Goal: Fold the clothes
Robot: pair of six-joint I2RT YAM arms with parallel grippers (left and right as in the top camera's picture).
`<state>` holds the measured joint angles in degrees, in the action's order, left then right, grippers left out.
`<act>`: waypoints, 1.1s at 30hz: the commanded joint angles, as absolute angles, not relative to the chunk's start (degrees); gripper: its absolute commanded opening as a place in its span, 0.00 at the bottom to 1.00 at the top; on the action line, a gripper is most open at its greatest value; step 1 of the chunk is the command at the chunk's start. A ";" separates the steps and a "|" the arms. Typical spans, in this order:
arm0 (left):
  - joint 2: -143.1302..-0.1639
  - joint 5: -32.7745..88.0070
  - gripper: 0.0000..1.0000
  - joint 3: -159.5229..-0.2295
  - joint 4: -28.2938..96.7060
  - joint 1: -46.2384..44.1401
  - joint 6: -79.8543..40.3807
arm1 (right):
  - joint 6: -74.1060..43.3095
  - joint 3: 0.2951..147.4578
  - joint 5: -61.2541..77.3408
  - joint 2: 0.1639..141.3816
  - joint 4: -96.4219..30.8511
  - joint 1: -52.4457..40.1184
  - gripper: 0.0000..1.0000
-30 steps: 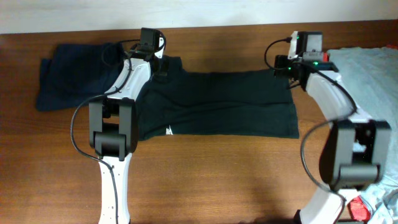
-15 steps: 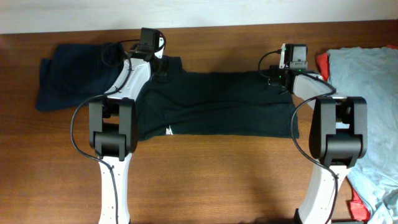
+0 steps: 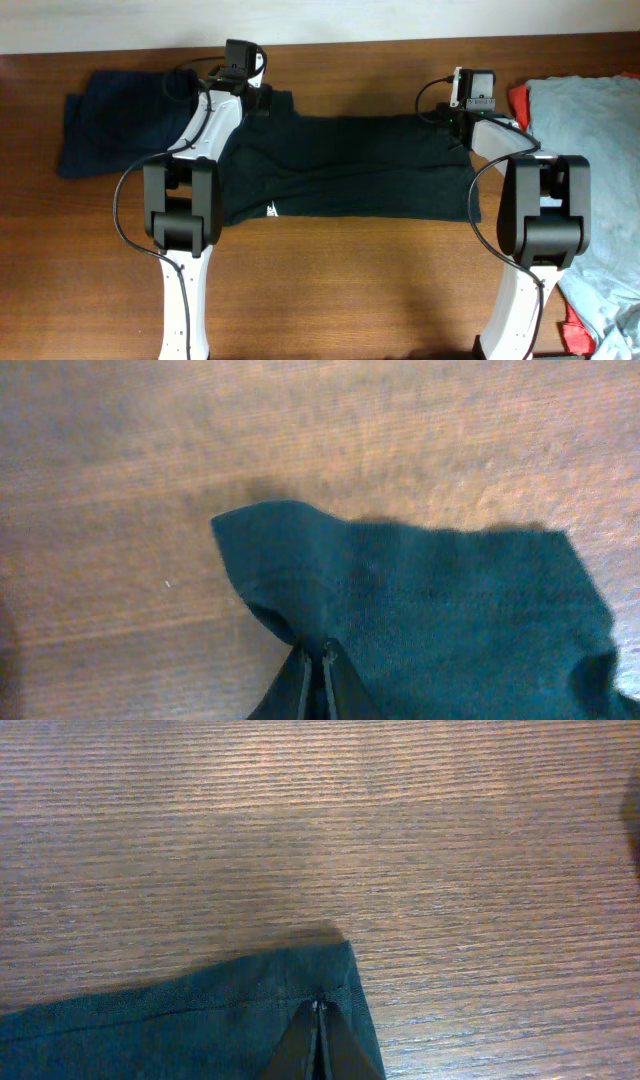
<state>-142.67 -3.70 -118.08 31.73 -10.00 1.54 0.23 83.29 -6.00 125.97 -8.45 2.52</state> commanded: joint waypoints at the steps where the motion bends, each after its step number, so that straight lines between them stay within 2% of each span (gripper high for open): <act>1: -143.35 -4.58 0.03 -121.12 32.25 -9.69 2.26 | 0.21 83.18 -6.46 126.69 -8.10 2.31 0.04; 3: -143.35 -4.60 0.01 -122.34 33.15 -9.69 2.26 | 0.21 83.20 -6.07 126.67 -8.10 2.31 0.04; 21: -142.85 -10.35 0.01 -127.72 41.89 -9.69 2.26 | 0.23 83.20 -4.56 120.55 -10.48 2.33 0.04; 23: -142.85 -10.35 0.01 -127.72 42.19 -9.69 2.26 | 0.19 83.20 -4.51 120.55 -9.91 2.33 0.46; 24: -142.85 -10.35 0.01 -127.72 42.35 -9.69 2.26 | 0.19 83.20 -4.25 120.60 -9.58 2.28 0.54; 33: -142.85 -10.35 0.02 -127.72 42.76 -9.69 2.24 | -0.89 83.20 -1.87 123.02 -5.93 2.28 0.54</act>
<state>-142.96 -9.52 -126.41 42.70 -10.00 1.56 0.16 83.26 -2.74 122.30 -7.16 2.52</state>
